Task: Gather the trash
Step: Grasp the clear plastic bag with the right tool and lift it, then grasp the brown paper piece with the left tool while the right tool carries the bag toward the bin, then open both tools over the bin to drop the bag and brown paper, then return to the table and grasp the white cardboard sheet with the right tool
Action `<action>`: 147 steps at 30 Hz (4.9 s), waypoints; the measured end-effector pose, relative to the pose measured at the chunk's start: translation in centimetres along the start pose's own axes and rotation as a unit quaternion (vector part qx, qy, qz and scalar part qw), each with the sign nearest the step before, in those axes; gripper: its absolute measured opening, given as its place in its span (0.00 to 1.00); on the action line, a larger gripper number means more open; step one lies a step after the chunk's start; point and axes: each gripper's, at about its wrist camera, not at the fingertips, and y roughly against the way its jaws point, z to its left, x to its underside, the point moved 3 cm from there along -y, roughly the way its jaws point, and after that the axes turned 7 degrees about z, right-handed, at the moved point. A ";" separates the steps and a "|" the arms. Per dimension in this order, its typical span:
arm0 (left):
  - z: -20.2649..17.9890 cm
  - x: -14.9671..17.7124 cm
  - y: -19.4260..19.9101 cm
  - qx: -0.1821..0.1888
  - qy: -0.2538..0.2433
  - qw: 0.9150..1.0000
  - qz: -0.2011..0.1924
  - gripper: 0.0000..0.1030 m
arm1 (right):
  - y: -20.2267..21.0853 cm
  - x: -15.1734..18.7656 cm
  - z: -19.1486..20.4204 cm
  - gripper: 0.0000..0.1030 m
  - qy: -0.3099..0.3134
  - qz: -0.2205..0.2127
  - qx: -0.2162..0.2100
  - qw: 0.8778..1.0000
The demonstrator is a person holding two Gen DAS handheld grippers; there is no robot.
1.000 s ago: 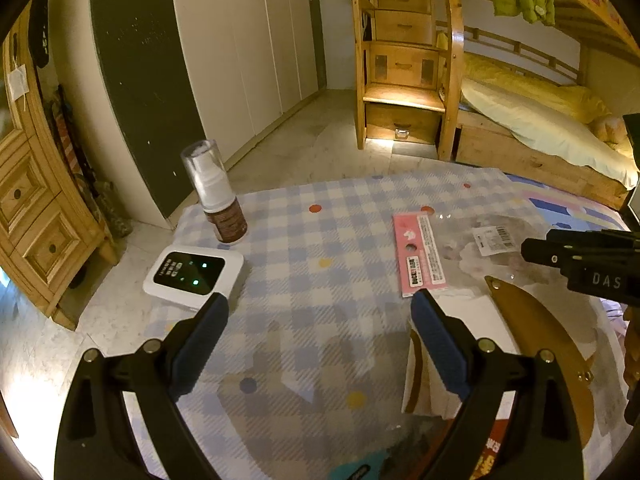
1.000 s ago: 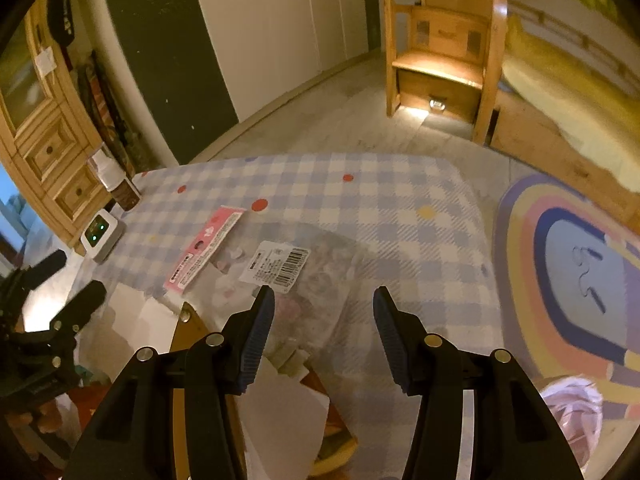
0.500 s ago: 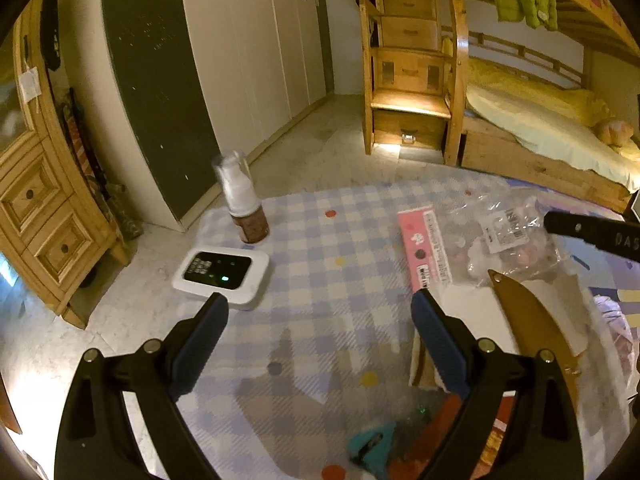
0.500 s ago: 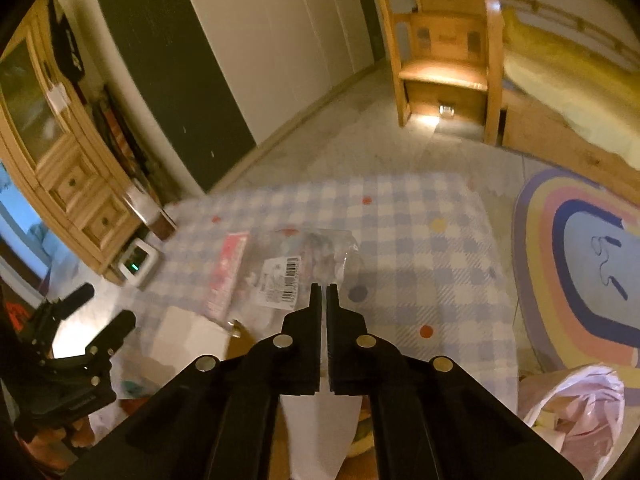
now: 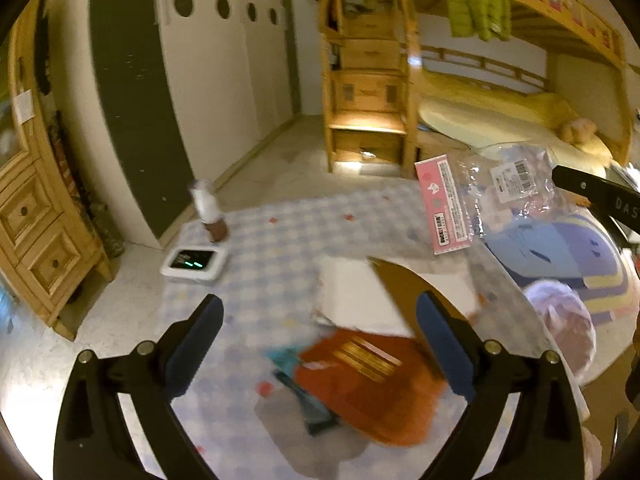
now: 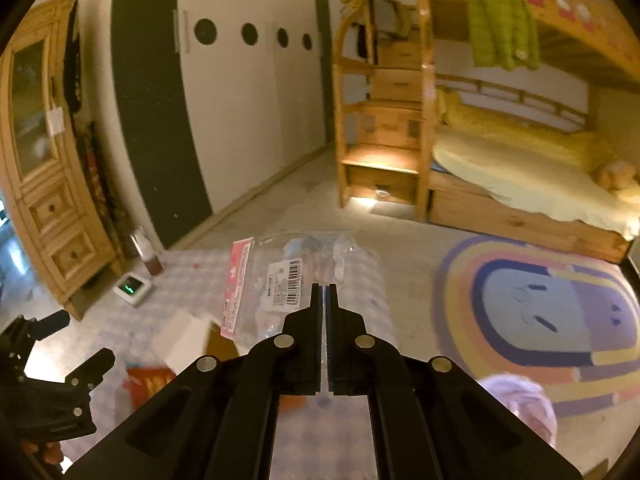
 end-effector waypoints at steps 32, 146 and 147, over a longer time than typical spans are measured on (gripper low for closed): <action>-5.4 3.1 2.4 0.086 -0.040 0.995 -0.007 0.03 | 6.2 5.9 -5.6 0.02 -0.045 0.003 0.027 0.999; 6.2 4.0 -4.1 -0.037 0.043 0.998 0.039 0.69 | -10.0 4.9 4.6 0.44 0.021 0.136 -0.083 0.987; 6.1 3.9 -4.3 -0.037 0.042 0.998 0.040 0.69 | -10.5 4.9 4.6 0.44 0.020 0.142 -0.085 0.986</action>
